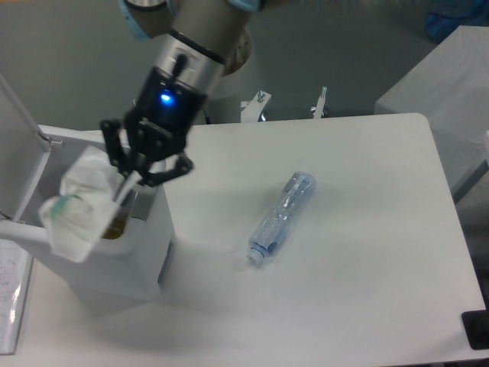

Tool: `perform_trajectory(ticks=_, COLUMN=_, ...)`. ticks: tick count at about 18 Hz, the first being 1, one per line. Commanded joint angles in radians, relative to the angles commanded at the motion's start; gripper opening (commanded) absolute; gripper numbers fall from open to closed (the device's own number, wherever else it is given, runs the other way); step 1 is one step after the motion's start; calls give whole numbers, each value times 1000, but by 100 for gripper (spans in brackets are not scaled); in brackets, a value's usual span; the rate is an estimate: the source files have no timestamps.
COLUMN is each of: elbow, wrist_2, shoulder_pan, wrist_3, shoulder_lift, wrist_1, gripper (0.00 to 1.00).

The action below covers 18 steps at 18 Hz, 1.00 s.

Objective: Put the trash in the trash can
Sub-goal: 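Carry the bag over the trash bin and open the gripper, then move the gripper back over the clear water bottle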

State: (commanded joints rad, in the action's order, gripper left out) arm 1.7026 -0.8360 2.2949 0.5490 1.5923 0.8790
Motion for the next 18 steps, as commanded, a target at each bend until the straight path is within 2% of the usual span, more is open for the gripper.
perform_trajectory(ticks=1, elbow=8, wrist_2=-2, shoulder_pan=-5, wrist_3=8, shoulder_lift=-2, wrist_1=0, gripper=24)
perform_trajectory(ticks=2, elbow=9, wrist_2=-5, shoulder_pan=-6, wrist_3=22, shoulder_lift=0, wrist_1=-2, gripper=57)
perform_trajectory(ticks=3, elbow=9, wrist_2=-11, shoulder_pan=-6, wrist_3=38, shoulder_lift=1, wrist_1=-2, gripper=84)
perform_trajectory(ticks=4, elbow=17, wrist_2=-12, shoulder_pan=-6, wrist_3=54, shoulder_lift=2, wrist_1=-2, gripper=100)
perform_trajectory(ticks=9, elbow=23, wrist_2=-15, shoulder_pan=12, wrist_3=58, shoulder_lift=-8, wrist_1=-2, gripper=100)
perform_trajectory(ticks=12, elbow=11, wrist_2=-9, shoulder_pan=107, wrist_3=60, shoulder_lift=0, wrist_1=-3, gripper=100)
perform_trajectory(ticks=13, elbow=3, wrist_2=-9, shoulder_pan=145, wrist_3=63, shoulder_lift=11, wrist_1=-9, gripper=100)
perform_trajectory(ticks=16, elbow=-64, wrist_2=-8, shoulder_pan=234, wrist_3=52, shoulder_lift=96, wrist_1=-9, gripper=100)
perform_trajectory(ticks=18, elbow=-78, wrist_2=-6, shoulder_pan=302, wrist_3=52, shoulder_lift=130, wrist_1=-8, gripper=100)
